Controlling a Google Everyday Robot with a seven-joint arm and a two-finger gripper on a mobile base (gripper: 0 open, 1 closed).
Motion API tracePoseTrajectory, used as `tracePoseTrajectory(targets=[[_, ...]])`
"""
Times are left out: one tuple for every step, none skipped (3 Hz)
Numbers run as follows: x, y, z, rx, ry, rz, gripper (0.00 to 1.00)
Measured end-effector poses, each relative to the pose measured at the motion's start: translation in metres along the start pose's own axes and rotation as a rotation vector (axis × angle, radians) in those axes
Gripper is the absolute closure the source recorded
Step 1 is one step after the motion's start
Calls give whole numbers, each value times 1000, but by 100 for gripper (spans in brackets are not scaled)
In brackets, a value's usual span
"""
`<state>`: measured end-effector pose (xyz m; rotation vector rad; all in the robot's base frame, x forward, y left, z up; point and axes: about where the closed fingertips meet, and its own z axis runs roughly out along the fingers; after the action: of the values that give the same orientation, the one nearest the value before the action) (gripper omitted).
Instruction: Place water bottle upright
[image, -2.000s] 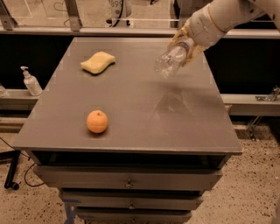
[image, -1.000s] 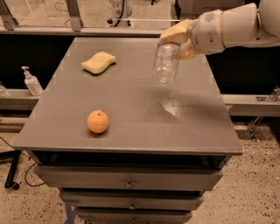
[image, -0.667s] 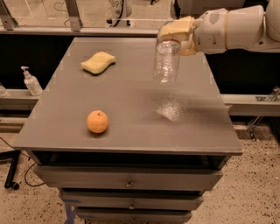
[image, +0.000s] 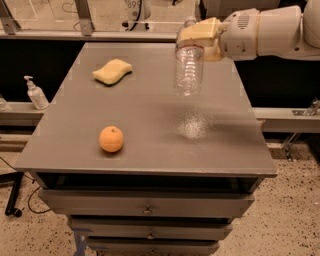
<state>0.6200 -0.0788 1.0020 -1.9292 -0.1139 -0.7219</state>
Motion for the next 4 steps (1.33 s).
tracePoseTrajectory(targets=[[2,-1,-10,80,66,-88,100],[3,-24,-2,219,82,-264,100],[0,-41,3,255,59,-495,100],[-2,-43,5,255,61,-596,100]])
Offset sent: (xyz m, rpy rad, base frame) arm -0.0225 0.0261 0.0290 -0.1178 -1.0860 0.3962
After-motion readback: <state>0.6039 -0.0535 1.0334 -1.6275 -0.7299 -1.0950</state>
